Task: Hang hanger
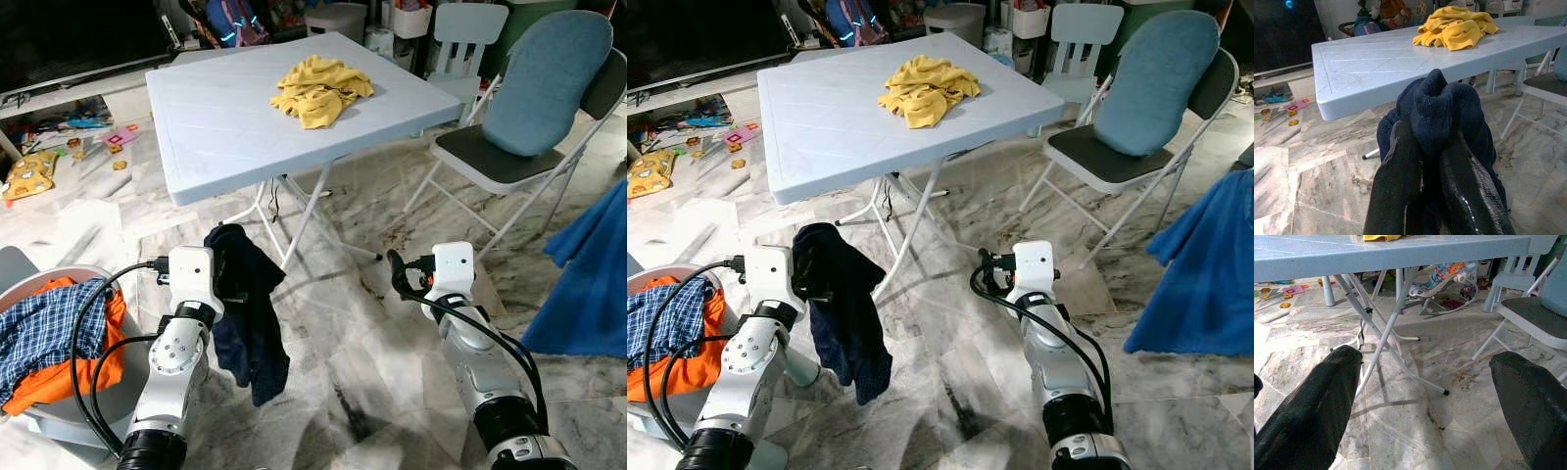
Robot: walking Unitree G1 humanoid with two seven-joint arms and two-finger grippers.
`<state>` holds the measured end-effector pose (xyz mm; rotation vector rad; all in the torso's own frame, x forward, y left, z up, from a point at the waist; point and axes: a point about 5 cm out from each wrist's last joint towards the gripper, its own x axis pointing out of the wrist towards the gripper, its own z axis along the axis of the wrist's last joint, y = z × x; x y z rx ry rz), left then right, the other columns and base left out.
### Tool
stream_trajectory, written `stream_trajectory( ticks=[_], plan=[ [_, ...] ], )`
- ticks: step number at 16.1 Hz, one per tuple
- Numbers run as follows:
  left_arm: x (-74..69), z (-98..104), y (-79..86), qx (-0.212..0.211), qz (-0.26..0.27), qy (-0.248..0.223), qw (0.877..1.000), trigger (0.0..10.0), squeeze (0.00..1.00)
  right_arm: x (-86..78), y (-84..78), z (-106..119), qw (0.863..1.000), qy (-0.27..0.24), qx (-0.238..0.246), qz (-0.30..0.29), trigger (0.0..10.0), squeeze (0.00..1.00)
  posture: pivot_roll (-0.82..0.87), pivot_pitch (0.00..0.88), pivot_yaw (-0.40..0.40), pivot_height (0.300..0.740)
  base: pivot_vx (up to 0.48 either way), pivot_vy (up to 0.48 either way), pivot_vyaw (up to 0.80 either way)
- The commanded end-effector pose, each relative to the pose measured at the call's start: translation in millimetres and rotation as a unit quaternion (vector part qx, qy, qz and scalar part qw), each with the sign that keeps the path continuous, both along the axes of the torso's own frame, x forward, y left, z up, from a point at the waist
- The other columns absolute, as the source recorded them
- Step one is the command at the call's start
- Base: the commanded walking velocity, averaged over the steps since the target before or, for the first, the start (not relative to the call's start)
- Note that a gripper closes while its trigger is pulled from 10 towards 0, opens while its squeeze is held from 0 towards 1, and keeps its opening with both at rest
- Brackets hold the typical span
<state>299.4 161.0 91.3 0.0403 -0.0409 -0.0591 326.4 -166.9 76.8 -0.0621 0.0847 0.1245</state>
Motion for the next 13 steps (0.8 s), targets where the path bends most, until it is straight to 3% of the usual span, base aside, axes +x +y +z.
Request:
stream_trajectory(
  ticks=[1, 9, 13],
  plan=[
    [0.1, 3, 4.1, 0.005, 0.007, -0.012, 1.000, 10.0, 0.00, 2.4, 5.4, 2, 1.000, 0.000, 0.001, 0.009, 10.0, 0.00, -0.08, 0.000, 0.062, 0.740, 0.000, 0.000, 0.00],
    [-0.9, 12, 13.1, 0.027, 0.012, -0.025, 0.999, 10.0, 0.00, 1.9, 6.3, -2, 1.000, 0.008, -0.001, 0.015, 10.0, 0.00, -0.03, 0.000, 0.042, 0.740, 0.000, 0.000, 0.00],
    [5.8, 23, -2.4, 0.011, -0.089, -0.028, 0.996, 10.0, 0.00, 2.9, 8.1, 2, 1.000, 0.001, -0.004, 0.024, 10.0, 0.00, -0.06, 0.000, 0.042, 0.740, 0.000, 0.000, 0.00]
  ],
)
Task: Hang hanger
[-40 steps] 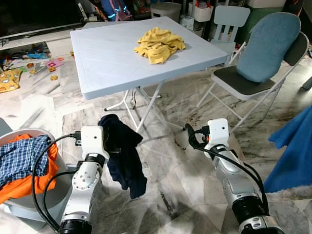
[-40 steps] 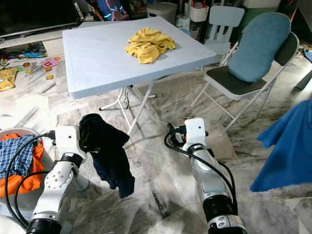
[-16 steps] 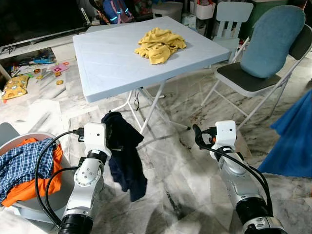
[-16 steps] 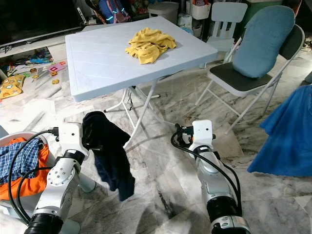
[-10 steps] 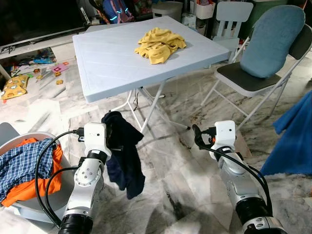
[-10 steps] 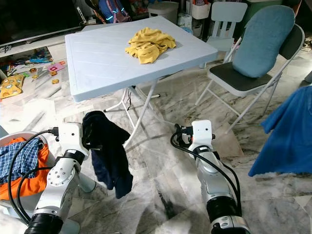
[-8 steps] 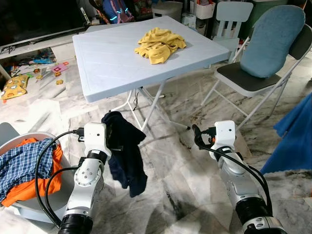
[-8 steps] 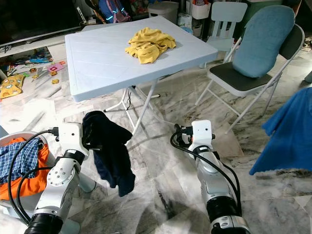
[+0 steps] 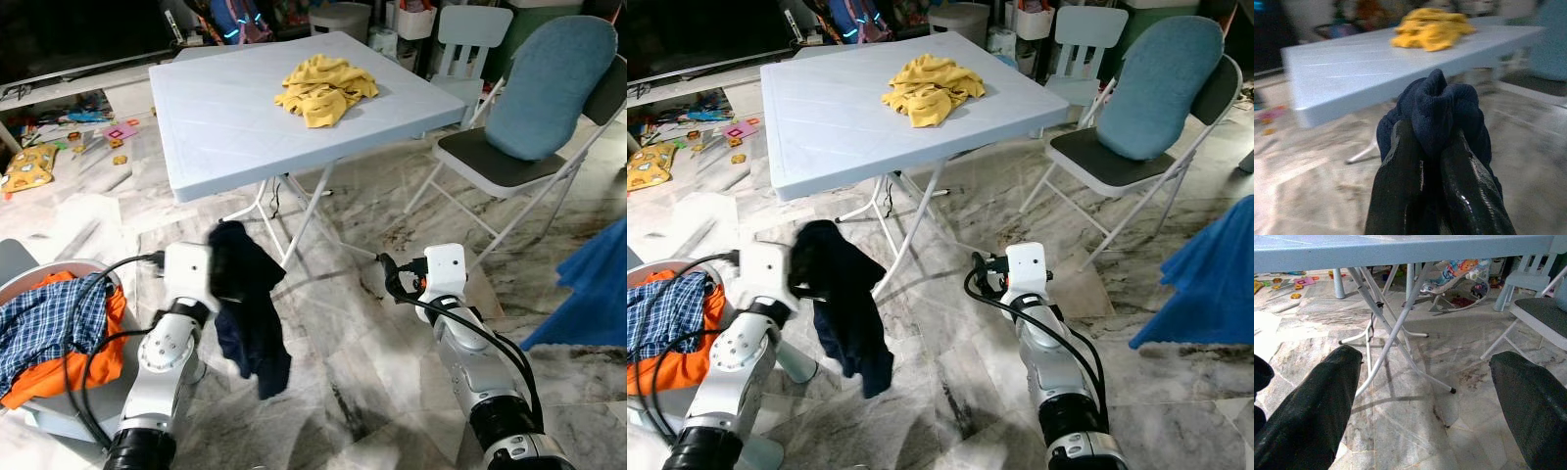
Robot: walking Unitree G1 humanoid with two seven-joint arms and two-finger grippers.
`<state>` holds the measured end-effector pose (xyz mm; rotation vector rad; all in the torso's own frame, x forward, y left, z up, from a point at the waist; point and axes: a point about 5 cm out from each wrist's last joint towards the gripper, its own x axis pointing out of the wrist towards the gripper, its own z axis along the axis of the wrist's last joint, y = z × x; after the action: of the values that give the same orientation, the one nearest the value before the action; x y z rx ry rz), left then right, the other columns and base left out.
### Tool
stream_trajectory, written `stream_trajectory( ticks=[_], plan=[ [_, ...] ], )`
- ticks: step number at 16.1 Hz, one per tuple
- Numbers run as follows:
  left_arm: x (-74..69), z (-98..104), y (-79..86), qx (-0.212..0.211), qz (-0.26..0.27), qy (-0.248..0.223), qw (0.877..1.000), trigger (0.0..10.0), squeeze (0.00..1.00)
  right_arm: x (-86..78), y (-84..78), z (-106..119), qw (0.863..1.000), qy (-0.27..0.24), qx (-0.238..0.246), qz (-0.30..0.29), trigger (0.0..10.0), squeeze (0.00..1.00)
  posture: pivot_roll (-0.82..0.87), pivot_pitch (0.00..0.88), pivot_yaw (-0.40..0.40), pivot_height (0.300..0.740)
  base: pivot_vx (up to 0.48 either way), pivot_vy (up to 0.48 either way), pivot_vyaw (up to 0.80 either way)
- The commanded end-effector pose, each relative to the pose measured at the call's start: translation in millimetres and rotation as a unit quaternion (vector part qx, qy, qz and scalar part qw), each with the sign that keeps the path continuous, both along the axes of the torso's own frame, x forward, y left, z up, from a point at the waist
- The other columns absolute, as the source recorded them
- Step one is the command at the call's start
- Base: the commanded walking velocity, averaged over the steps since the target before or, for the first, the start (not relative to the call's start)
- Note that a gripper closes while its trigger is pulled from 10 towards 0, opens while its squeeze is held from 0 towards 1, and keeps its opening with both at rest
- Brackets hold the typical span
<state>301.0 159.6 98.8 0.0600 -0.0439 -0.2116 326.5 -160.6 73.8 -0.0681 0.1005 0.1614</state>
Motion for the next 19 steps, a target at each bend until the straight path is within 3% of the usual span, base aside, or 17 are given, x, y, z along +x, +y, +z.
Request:
stream_trajectory(
  ticks=[1, 5, 7, 9, 10, 13, 15, 17, 19],
  plan=[
    [5.6, 20, -7.2, 0.001, -0.063, -0.023, 0.998, 10.0, 0.00, 1.7, -3.6, 9, 1.000, -0.012, -0.001, 0.005, 10.0, 0.00, -0.09, 0.000, 0.061, 0.740, 0.000, 0.000, 0.00],
    [10.2, 23, -21.3, 0.066, -0.163, -0.013, 0.984, 10.0, 0.00, -7.1, -16.4, 12, 1.000, -0.007, -0.003, 0.021, 10.0, 0.00, -0.12, 0.000, 0.076, 0.740, 0.000, 0.000, 0.00],
    [13.4, 23, -39.0, 0.096, -0.258, 0.014, 0.961, 10.0, 0.00, -11.4, -19.7, 15, 0.999, 0.004, -0.017, 0.049, 10.0, 0.00, -0.14, 0.000, 0.063, 0.740, 0.000, 0.000, 0.00],
    [17.4, 22, -49.5, 0.137, -0.320, 0.034, 0.937, 10.0, 0.00, -15.1, -26.0, 17, 0.997, 0.022, -0.031, 0.071, 10.0, 0.00, -0.15, 0.000, 0.052, 0.740, 0.000, 0.000, 0.00],
    [19.7, 23, -50.0, 0.147, -0.318, 0.033, 0.936, 10.0, 0.00, -14.9, -26.6, 17, 0.996, 0.027, -0.030, 0.076, 10.0, 0.00, -0.15, 0.000, 0.050, 0.740, 0.000, 0.000, 0.00],
    [37.7, 30, -48.8, 0.158, -0.257, 0.014, 0.953, 10.0, 0.00, -20.3, -21.6, 17, 0.986, 0.067, -0.038, 0.145, 10.0, 0.00, -0.15, 0.000, 0.037, 0.740, 0.000, 0.000, 0.00],
    [51.5, 33, -40.1, 0.142, -0.163, 0.007, 0.976, 10.0, 0.00, -27.7, -20.0, 17, 0.976, 0.092, -0.048, 0.190, 10.0, 0.00, -0.17, 0.000, 0.036, 0.740, 0.000, 0.000, 0.00],
    [57.5, 32, -33.9, 0.102, -0.107, 0.018, 0.989, 10.0, 0.00, -33.4, -26.8, 15, 0.974, 0.103, -0.064, 0.189, 10.0, 0.00, -0.18, 0.000, 0.040, 0.740, 0.000, 0.000, 0.00],
    [59.5, 23, -30.6, 0.020, -0.058, 0.067, 0.996, 10.0, 0.00, -31.5, -30.4, 20, 0.985, 0.077, -0.064, 0.141, 10.0, 0.00, -0.18, 0.000, 0.053, 0.740, 0.000, 0.000, 0.00]
  ],
)
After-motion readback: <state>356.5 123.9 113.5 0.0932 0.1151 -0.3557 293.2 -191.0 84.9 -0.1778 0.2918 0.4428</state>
